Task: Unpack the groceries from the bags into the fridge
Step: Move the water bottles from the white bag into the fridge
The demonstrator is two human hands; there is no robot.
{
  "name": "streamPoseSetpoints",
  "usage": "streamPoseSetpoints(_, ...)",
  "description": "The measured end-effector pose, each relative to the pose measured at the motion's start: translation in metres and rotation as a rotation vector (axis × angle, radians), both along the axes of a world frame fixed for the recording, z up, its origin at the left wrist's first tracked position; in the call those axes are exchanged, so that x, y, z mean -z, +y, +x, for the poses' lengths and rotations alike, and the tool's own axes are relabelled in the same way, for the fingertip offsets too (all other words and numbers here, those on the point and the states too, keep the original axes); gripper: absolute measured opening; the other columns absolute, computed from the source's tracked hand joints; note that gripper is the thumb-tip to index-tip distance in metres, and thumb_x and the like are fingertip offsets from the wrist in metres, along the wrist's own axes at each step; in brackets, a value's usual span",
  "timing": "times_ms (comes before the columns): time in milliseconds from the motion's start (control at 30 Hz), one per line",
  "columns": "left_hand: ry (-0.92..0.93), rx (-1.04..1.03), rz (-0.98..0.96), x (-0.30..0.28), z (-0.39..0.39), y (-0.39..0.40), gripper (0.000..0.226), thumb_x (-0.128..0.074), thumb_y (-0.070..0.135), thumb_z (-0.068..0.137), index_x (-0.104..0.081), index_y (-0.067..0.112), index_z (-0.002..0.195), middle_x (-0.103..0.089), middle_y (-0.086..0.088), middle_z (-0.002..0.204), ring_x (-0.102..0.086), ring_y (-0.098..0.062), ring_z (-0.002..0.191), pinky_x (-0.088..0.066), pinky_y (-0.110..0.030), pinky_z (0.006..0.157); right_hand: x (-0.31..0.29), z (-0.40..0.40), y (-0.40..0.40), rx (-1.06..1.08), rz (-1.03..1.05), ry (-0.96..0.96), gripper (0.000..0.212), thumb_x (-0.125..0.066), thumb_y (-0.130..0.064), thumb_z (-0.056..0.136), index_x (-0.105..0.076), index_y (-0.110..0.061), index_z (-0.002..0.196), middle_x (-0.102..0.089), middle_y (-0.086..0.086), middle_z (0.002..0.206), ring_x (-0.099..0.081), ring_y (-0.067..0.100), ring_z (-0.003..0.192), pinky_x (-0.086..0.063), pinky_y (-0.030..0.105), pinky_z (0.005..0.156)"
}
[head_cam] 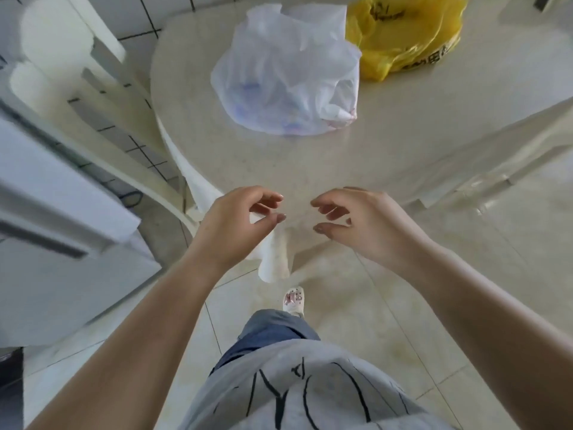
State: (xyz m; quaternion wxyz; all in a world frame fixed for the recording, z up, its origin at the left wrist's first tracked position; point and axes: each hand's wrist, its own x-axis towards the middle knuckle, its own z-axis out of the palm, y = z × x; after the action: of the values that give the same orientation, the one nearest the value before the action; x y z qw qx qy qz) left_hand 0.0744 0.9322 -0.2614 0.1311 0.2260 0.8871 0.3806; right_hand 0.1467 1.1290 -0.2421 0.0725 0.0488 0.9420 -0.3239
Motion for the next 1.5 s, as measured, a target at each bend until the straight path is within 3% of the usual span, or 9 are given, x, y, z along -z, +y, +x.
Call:
streamPoseSetpoints(167, -0.010, -0.040, 0.020, -0.006, -0.075, 0.044, 0.019, -0.068, 0.027, 0.083, -0.066, 0.028, 0.102, -0.067, 0.017, 0.095, -0.061, 0.007, 0.088, -0.044, -0.009, 0.079, -0.002, -0.069, 0.046, 0.009, 0.014, -0.012, 0.036, -0.070, -0.036, 0.080, -0.062, -0.031, 0.115, -0.063, -0.012, 0.103, -0.060, 0.005, 0.093, -0.050, 0.031, 0.085)
streamPoseSetpoints(400, -0.082, -0.151, 0.147, -0.005, -0.141, 0.100, 0.014, -0.069, 0.023, 0.083, -0.064, 0.032, 0.093, -0.068, 0.017, 0.090, -0.064, 0.003, 0.085, -0.051, -0.023, 0.084, -0.001, -0.151, 0.112, 0.012, -0.035, 0.053, 0.031, -0.071, -0.031, 0.080, -0.064, -0.029, 0.110, -0.063, -0.013, 0.103, -0.062, 0.003, 0.093, -0.052, 0.033, 0.083)
streamPoseSetpoints(533, -0.066, -0.245, 0.150, -0.007, -0.175, 0.135, 0.013, -0.068, 0.023, 0.084, -0.063, 0.033, 0.092, -0.067, 0.019, 0.089, -0.062, 0.008, 0.082, -0.046, -0.010, 0.078, -0.002, -0.207, 0.159, -0.019, -0.062, 0.131, 0.029, -0.071, -0.028, 0.080, -0.066, -0.029, 0.108, -0.063, -0.015, 0.101, -0.061, 0.002, 0.092, -0.052, 0.035, 0.083)
streamPoseSetpoints(767, 0.208, -0.348, -0.033, -0.015, -0.237, 0.199, 0.031, -0.068, 0.024, 0.085, -0.064, 0.019, 0.115, -0.062, 0.011, 0.113, -0.054, -0.001, 0.107, -0.035, -0.007, 0.090, -0.006, -0.302, 0.228, -0.161, -0.036, 0.277, 0.049, -0.073, -0.032, 0.078, -0.057, -0.026, 0.125, -0.050, -0.002, 0.133, -0.053, 0.016, 0.115, -0.044, 0.026, 0.091)
streamPoseSetpoints(933, 0.288, -0.273, -0.084, -0.006, -0.276, 0.231, 0.063, -0.074, 0.032, 0.078, -0.050, 0.018, 0.134, -0.044, -0.001, 0.144, -0.036, -0.015, 0.137, -0.026, -0.026, 0.112, 0.011, -0.353, 0.241, -0.270, -0.053, -0.002, 0.078, -0.071, -0.047, 0.077, -0.033, -0.028, 0.142, -0.034, 0.002, 0.148, -0.039, 0.022, 0.132, -0.036, 0.036, 0.105)
streamPoseSetpoints(1167, 0.124, 0.013, -0.498, -0.007, -0.312, 0.247, 0.099, -0.075, 0.048, 0.071, -0.014, 0.035, 0.149, -0.016, 0.011, 0.157, 0.003, -0.012, 0.147, 0.003, -0.050, 0.116, 0.019, -0.386, 0.237, -0.357, -0.286, -0.271, 0.072, -0.076, -0.025, 0.077, -0.039, -0.022, 0.138, -0.059, -0.001, 0.114, -0.063, 0.016, 0.087, -0.051, 0.026, 0.083)
streamPoseSetpoints(1300, 0.206, 0.047, -0.743, -0.011, -0.319, 0.237, 0.067, -0.068, 0.048, 0.079, -0.040, 0.038, 0.139, -0.053, 0.008, 0.129, -0.031, -0.015, 0.136, 0.010, -0.056, 0.113, 0.014, -0.396, 0.233, -0.471, -0.339, -0.260, 0.043, -0.071, -0.016, 0.081, -0.058, -0.017, 0.122, -0.064, -0.007, 0.099, -0.064, 0.015, 0.091, -0.052, 0.029, 0.090)
streamPoseSetpoints(1400, 0.256, 0.011, -0.679, -0.017, -0.320, 0.221, 0.028, -0.061, 0.036, 0.088, -0.063, 0.038, 0.116, -0.056, 0.008, 0.094, -0.052, -0.015, 0.112, 0.010, -0.055, 0.115, 0.014, -0.401, 0.228, -0.508, -0.237, -0.135, 0.030, -0.063, -0.018, 0.087, -0.063, -0.019, 0.117, -0.066, -0.006, 0.112, -0.061, 0.011, 0.104, -0.046, 0.028, 0.098)
streamPoseSetpoints(1500, 0.432, 0.068, -0.529, -0.009, -0.315, 0.192, 0.028, -0.061, 0.018, 0.088, -0.069, 0.032, 0.110, -0.056, 0.005, 0.091, -0.061, -0.012, 0.086, -0.001, -0.058, 0.115, 0.015, -0.404, 0.217, -0.649, -0.078, -0.079, 0.043, -0.044, -0.008, 0.092, -0.053, -0.026, 0.130, -0.053, -0.007, 0.136, -0.047, 0.014, 0.125, -0.032, 0.022, 0.106)
